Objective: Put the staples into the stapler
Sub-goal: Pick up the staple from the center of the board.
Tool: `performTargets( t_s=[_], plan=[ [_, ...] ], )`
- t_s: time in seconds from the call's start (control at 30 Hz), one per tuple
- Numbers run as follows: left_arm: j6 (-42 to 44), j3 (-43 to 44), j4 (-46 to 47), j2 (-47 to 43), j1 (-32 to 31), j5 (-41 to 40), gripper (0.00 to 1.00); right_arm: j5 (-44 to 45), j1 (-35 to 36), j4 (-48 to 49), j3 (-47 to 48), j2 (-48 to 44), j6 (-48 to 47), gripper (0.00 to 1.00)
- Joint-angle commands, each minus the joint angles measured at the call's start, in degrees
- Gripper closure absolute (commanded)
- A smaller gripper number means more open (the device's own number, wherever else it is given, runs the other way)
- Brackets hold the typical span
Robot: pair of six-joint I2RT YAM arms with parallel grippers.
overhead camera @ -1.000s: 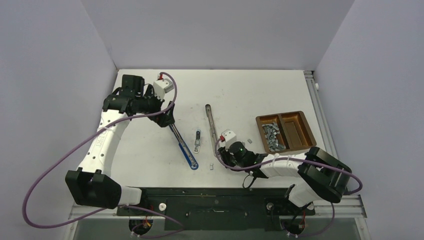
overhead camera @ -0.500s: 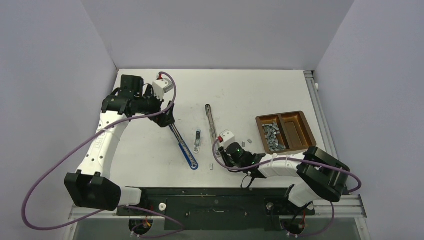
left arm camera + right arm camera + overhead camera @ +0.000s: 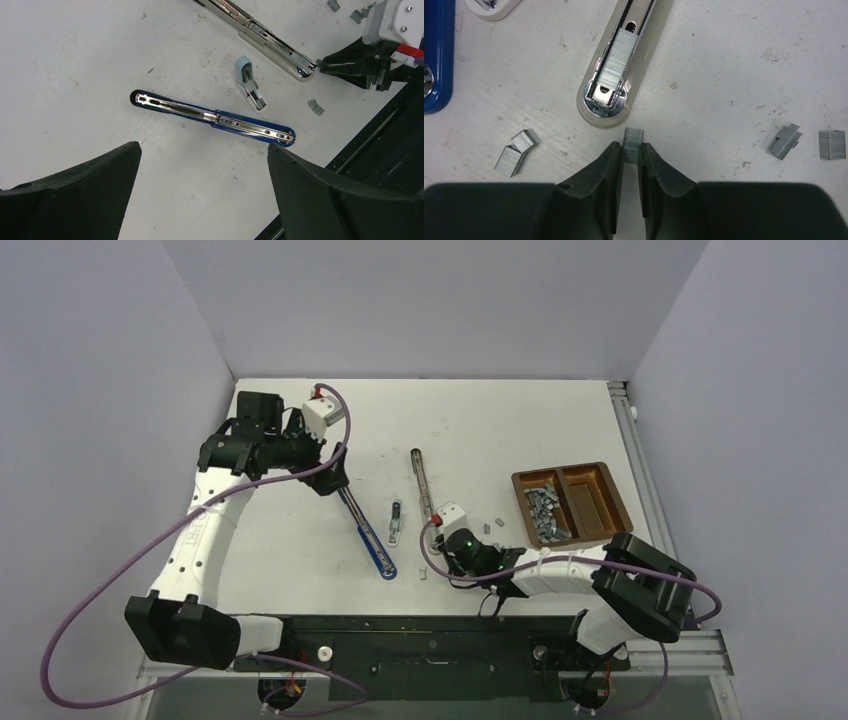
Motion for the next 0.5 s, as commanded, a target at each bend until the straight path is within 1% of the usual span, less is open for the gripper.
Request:
performTargets(
  t_s=[0.0,0.1,0.2,0.33,0.4,0.47],
  plan=[
    [-0.4,1.3,2.1,-1.5,-0.3,2.1,0.04,3.5,0.3,-3.1,1.6,1.8,1.6,0.85],
    [-0.4,1.5,2.3,-1.6,-0.3,2.3,0.04,4.2,0.4,-3.8,1.8,1.4,2.2,0.89],
    [-0.1,1.6,2.9,-2.0,-0.3,2.8,0.04,3.3,0.1,-4.9,2.3,-1.8,2.7,0.90],
    [2.9,2.1,3.9,-3.3,-0.7,3.8,0.04,-3.8,-3.1,-6.0,3.6,-10.9,3.4,0.91],
    [5.9,1.9,5.0,-4.8,-1.5,4.0,0.04,-8.6,-5.2,-6.6,5.0,-15.0,4.0,0.91],
    [10.7,1.1,6.8,-7.0,-3.1,3.4,0.04,-12.9,-6.9,-7.0,6.9,-18.0,4.6,0.91]
  ],
)
